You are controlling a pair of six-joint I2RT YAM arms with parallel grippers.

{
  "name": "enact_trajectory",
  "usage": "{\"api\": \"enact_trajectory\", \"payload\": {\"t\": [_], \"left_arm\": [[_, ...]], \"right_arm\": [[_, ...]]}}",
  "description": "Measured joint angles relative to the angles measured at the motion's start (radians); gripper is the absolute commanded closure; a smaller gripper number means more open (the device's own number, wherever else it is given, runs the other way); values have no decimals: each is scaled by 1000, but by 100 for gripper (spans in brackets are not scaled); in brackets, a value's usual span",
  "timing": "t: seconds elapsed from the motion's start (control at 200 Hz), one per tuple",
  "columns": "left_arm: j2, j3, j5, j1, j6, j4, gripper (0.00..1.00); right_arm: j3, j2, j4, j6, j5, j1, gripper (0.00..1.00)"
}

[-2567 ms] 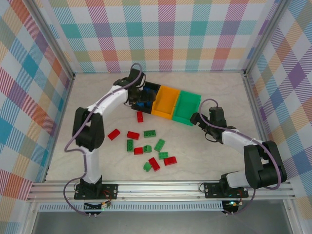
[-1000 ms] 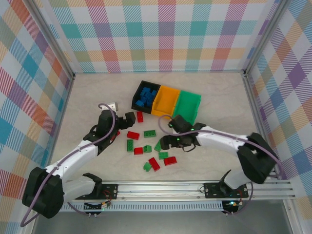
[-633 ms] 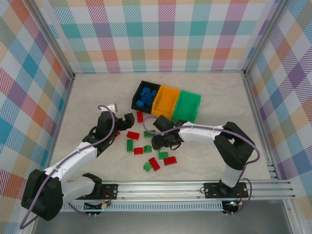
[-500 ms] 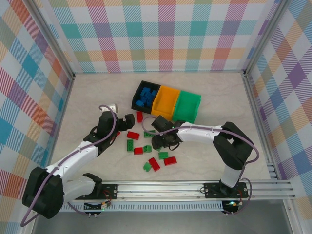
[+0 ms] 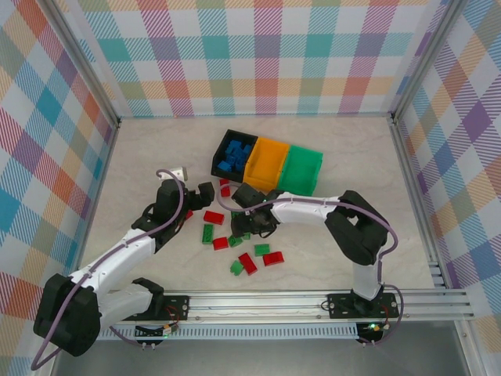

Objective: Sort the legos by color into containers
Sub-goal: Pick up the lego from the center of the table, then place the lego in the container.

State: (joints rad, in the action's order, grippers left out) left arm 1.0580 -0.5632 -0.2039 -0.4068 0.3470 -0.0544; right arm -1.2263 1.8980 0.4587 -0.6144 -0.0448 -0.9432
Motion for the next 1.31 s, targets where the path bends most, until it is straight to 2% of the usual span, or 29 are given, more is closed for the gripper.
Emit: {"api": "enact_trajectory", "payload": {"t": [0.21, 0.27, 0.375, 0.52, 0.74, 0.965, 1.05, 1.17, 1.215, 1.305], "left_arm": [[0, 0, -3, 0, 0, 12, 0], [0, 0, -8, 0, 0, 19, 0], [0, 0, -16, 0, 0, 27, 0], [12, -9, -28, 0, 0, 36, 0], [29, -17, -50, 0, 0, 53, 0], [33, -21, -52, 0, 1, 55, 0], [35, -23, -52, 0, 1, 54, 0], [50, -23, -52, 0, 1, 54, 0], [61, -23, -52, 0, 1, 54, 0], [78, -23, -53, 0, 1, 54, 0]], "right_arm": [[-34, 34, 16, 3, 0, -3, 63], [-34, 36, 19, -1, 0, -4, 65], [-34, 36, 21, 2, -1, -6, 78], [-29, 21, 22, 8, -26, -7, 82], [-45, -64, 21, 41, -56, 44, 82], [-226, -56, 29, 110, -57, 245, 78], [-297, -23, 9, 128, -52, 314, 70], [-406, 65, 13, 163, -54, 383, 39], [-457, 108, 22, 176, -58, 393, 35], [-499, 150, 25, 197, -61, 386, 35]]}}
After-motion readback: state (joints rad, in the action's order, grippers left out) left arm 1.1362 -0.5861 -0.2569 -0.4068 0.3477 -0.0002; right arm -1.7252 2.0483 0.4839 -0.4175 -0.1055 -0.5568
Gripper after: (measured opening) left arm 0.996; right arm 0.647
